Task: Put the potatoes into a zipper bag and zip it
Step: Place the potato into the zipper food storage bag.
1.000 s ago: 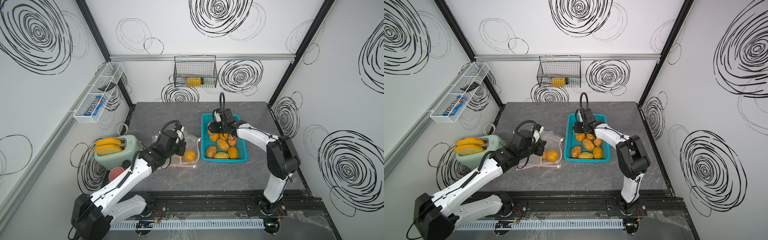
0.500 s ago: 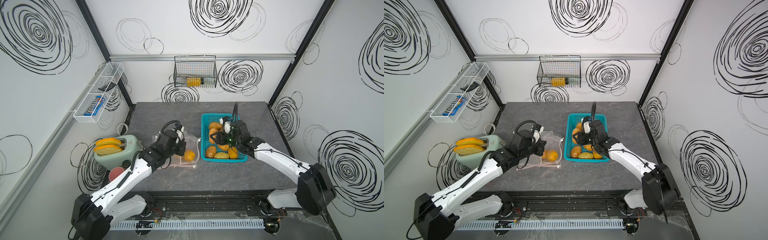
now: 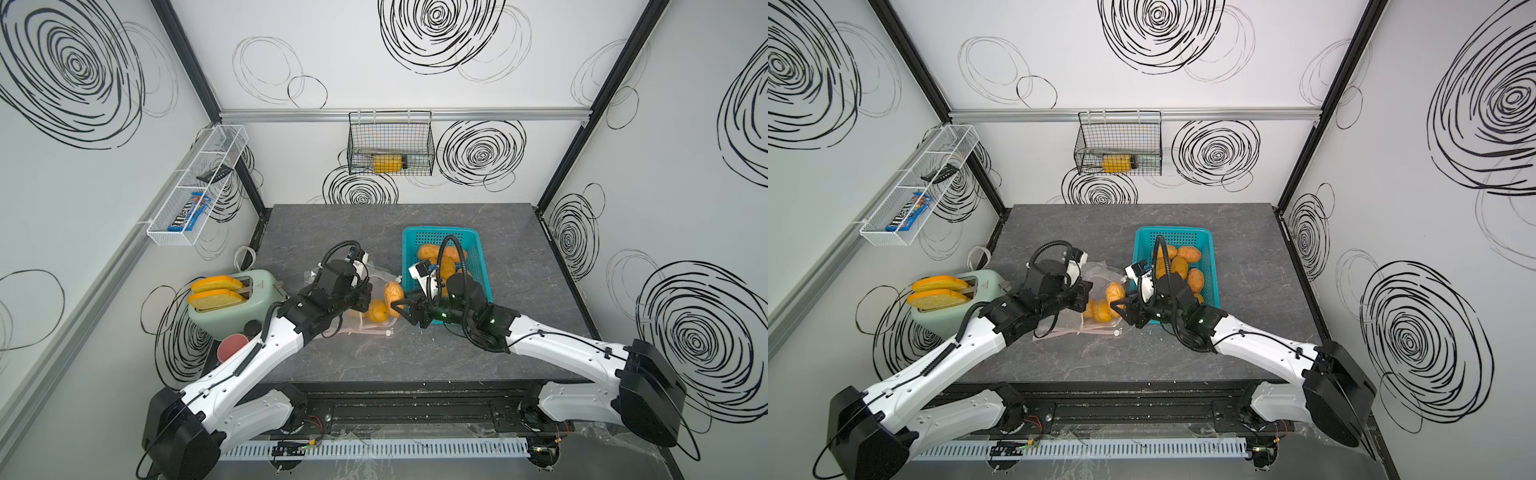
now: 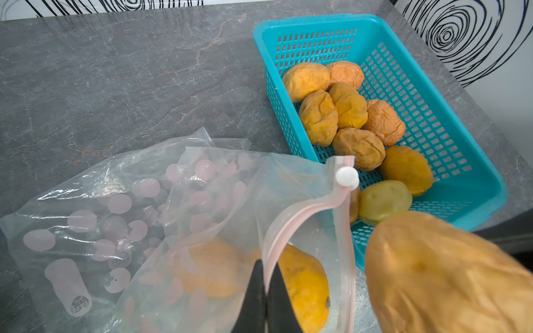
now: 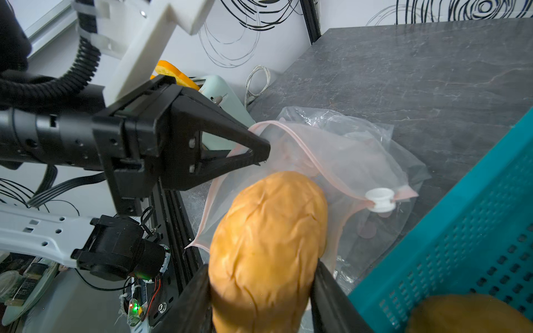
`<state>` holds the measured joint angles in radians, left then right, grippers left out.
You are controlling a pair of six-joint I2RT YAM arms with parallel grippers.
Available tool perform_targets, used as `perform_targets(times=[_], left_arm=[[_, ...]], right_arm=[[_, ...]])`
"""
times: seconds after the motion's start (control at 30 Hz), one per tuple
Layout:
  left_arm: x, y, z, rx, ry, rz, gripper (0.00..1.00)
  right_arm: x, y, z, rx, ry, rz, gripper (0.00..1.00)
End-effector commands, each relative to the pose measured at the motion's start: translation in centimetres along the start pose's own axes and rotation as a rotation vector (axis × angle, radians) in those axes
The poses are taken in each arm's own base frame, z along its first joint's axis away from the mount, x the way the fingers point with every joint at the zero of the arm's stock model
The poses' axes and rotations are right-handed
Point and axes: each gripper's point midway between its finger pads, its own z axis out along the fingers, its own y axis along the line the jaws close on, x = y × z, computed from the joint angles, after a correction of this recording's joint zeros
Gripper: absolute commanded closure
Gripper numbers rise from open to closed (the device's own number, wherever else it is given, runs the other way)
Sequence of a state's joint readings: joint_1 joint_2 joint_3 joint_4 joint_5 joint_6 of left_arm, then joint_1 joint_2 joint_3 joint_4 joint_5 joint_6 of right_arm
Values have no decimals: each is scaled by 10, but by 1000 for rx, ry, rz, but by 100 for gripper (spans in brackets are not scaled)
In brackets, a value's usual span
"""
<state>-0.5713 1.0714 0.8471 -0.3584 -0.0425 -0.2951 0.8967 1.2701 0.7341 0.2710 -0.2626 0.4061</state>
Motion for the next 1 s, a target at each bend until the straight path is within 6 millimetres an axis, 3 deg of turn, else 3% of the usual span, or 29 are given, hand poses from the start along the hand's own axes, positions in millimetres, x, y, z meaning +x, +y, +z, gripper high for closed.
perform_targets(times=[0.0,0.27,0.53,0.83,0.97], left_arm=[[-9,-5,-6,23,-35,5,100],[-10,-7,-7,40,-38,1,100],[-10,-9,-7,53,-38,2,100],[-10,-11,-7,61,-39,4,100],[-9,-11,-7,62,-36,3,100]], right_arm=[[-14,10,10,-18,-44,-33,58],[-19,-4,36,52,-59,15,57],[-27,-36,55,203,-81,131,55],[-19,-56,74,284,-51,192,44],[-18,-59,79,298,-28,198,32]])
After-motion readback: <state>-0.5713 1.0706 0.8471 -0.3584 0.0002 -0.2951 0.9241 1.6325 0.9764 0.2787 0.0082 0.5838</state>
